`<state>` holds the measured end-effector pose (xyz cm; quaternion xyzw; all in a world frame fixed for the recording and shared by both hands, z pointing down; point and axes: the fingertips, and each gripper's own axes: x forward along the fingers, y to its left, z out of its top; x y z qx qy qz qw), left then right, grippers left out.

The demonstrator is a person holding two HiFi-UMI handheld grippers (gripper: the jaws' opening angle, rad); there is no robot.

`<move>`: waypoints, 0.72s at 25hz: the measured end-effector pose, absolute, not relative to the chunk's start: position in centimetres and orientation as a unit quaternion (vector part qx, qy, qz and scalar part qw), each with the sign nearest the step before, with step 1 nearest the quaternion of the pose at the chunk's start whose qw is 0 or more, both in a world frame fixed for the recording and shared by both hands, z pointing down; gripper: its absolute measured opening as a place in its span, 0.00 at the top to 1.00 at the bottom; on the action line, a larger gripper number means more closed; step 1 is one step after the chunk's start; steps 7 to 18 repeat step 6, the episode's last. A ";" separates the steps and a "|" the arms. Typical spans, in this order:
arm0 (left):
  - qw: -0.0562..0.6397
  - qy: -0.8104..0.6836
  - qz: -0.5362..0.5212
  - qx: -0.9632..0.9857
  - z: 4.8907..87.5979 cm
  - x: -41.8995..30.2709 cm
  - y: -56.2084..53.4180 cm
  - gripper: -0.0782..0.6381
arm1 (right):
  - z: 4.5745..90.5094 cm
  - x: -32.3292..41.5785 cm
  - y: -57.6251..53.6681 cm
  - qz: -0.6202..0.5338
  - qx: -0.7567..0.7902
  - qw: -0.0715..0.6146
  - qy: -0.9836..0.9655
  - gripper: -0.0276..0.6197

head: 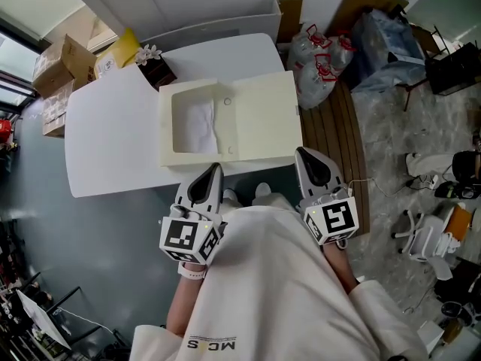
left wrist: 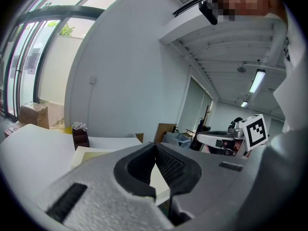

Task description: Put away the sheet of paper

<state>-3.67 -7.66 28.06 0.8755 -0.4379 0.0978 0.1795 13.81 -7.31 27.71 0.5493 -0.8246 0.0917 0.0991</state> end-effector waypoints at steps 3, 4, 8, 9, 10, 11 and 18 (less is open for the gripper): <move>0.178 -0.440 0.097 0.875 28.1 -3.5 -7.7 0.86 | 27.8 13.9 -7.3 0.088 0.546 0.100 -0.827 0.93; 0.177 -0.441 0.096 0.875 28.0 -3.4 -7.8 0.86 | 27.8 14.0 -7.3 0.088 0.546 0.100 -0.827 0.93; 0.175 -0.443 0.094 0.874 27.9 -3.4 -8.1 0.86 | 27.8 14.1 -7.4 0.086 0.546 0.099 -0.828 0.93; 0.175 -0.443 0.094 0.874 27.9 -3.4 -8.1 0.86 | 27.8 14.1 -7.4 0.086 0.546 0.099 -0.828 0.93; 0.175 -0.443 0.094 0.874 27.9 -3.4 -8.1 0.86 | 27.8 14.1 -7.4 0.086 0.546 0.099 -0.828 0.93; 0.175 -0.443 0.094 0.874 27.9 -3.4 -8.1 0.86 | 27.8 14.1 -7.4 0.086 0.546 0.099 -0.828 0.93; 0.175 -0.443 0.094 0.874 27.9 -3.4 -8.1 0.86 | 27.8 14.1 -7.4 0.086 0.546 0.099 -0.828 0.93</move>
